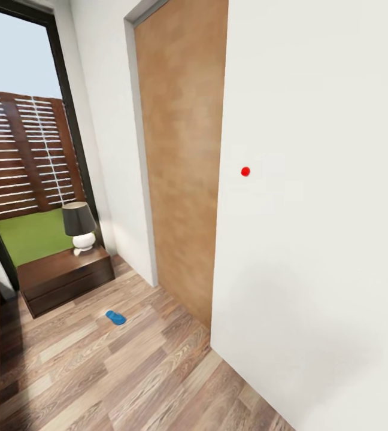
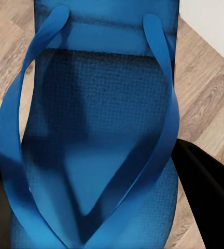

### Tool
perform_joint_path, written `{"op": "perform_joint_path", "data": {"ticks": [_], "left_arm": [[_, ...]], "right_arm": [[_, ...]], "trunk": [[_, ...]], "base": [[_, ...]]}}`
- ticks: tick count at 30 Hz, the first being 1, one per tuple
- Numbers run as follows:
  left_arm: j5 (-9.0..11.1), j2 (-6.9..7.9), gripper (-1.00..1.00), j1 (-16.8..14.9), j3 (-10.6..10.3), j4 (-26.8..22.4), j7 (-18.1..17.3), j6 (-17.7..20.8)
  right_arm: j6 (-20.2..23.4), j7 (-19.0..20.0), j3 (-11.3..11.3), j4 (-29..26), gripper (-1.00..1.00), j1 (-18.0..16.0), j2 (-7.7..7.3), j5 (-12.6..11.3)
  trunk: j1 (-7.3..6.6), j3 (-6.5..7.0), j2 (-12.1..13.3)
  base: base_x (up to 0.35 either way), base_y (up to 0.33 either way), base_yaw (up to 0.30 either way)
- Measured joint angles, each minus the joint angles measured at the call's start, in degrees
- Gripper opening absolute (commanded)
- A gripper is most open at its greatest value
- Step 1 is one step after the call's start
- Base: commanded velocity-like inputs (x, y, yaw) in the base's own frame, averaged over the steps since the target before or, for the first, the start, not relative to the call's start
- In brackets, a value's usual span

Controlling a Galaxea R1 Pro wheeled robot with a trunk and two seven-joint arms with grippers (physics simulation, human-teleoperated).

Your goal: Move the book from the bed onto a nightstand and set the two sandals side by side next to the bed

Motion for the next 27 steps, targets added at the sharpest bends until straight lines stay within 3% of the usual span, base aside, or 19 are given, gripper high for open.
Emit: {"op": "perform_joint_path", "data": {"ticks": [27], "left_arm": [[-0.1, 0.00, 1.00, 0.0, 0.0, 0.0, 0.0, 0.1]], "right_arm": [[0.0, 0.0, 0.0, 0.0, -1.00, 0.0, 0.14, 0.0]], "trunk": [[0.00, 0.20, 0.0]], "base": [[0.186, -0.024, 0.192]]}}
